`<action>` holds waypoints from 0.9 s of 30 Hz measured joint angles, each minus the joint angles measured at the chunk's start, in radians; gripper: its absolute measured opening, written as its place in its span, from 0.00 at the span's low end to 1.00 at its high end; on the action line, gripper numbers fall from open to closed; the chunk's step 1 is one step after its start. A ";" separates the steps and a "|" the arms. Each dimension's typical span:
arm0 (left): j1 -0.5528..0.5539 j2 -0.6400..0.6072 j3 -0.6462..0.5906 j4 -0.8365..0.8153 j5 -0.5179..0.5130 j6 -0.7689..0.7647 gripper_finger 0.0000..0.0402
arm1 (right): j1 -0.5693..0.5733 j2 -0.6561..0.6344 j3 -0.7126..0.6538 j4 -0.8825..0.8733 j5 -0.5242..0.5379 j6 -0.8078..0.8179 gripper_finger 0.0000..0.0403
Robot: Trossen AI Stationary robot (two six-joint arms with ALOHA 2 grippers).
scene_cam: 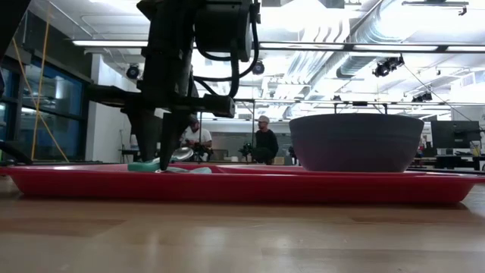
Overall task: Set up tray
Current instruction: Put the green spoon on the blue napkin to the middle of the blue fork and black knife, then return to Home Position
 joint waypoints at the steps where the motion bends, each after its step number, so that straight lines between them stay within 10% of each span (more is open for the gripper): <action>1: 0.000 0.000 0.000 0.000 -0.005 -0.005 0.27 | 0.000 0.000 0.000 0.000 0.000 0.000 0.00; 17: 0.000 -0.011 0.000 -0.005 0.007 -0.005 0.34 | 0.000 0.000 0.000 -0.006 0.000 0.000 0.00; 27: 0.006 -0.060 0.123 -0.212 -0.227 0.014 0.34 | 0.000 0.000 0.000 -0.006 0.001 -0.008 0.00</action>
